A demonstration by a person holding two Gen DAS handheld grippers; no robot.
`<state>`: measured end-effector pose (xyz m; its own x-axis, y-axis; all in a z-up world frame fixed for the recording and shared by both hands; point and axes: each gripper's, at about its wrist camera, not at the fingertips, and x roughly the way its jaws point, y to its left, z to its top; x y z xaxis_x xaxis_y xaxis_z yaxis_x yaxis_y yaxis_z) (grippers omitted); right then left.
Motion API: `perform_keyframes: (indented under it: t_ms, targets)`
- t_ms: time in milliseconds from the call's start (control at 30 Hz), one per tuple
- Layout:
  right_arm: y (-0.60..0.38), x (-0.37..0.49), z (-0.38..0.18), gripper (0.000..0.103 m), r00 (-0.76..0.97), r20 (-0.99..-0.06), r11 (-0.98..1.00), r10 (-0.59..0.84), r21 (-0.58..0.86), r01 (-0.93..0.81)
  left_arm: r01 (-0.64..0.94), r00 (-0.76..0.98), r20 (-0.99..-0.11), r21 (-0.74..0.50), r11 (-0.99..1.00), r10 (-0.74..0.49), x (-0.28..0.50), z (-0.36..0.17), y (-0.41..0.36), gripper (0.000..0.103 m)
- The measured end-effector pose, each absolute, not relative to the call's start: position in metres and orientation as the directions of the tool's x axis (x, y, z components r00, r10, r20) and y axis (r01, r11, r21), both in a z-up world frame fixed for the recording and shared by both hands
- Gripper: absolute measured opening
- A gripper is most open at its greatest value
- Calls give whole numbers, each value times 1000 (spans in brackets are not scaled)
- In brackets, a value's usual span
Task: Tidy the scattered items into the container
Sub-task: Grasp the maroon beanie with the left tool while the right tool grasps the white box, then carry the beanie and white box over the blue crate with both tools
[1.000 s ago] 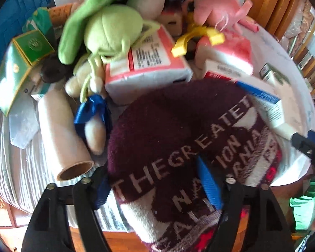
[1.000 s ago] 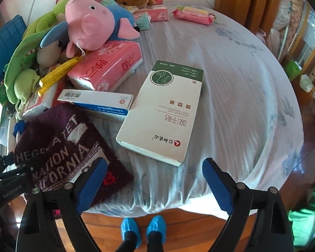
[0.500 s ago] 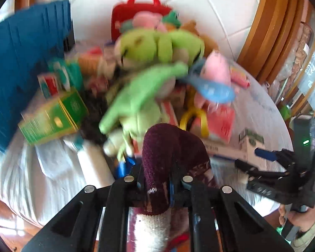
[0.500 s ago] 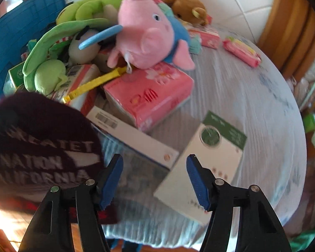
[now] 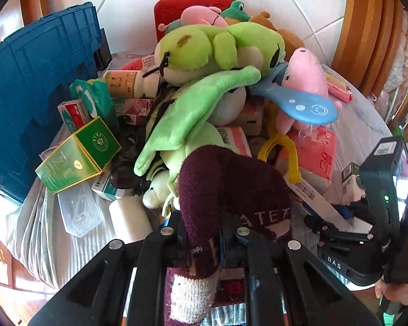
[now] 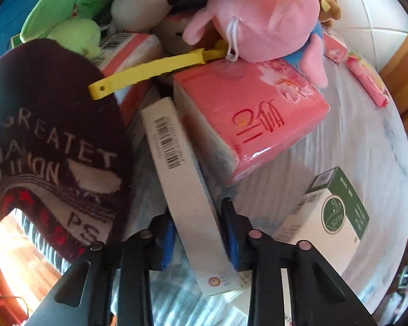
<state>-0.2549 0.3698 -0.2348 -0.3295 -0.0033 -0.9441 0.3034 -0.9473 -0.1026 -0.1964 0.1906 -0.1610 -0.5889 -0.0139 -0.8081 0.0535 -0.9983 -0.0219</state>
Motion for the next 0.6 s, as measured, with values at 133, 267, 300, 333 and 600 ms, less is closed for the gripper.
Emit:
perform_keyframes:
  t_ms: [133,267,300,333,600]
  targets:
    - [375,-246,-202,23,-368,-926,-958,-88,-22,286,54,-623,-782,-37,-998,-5,-192,-142,192,13]
    - [382,-240,-155,22,-450,-883,-964,-131,7,267,52,-685,-729,-38,-998,-8,-180,-106,195,13]
    - [383,-239,-145,22,-471,-872,-965,-136,9,262,52,-704,-710,-38,-998,-10,-176,-94,196,13]
    - [385,-238,-133,22,-494,-859,-967,-136,6,257,53,-725,-689,-36,-998,-13,-172,-83,197,13]
    - [367,-214,-69,22,-633,-763,-968,-133,-37,248,97,-813,-575,16,-995,-88,-153,-19,187,13]
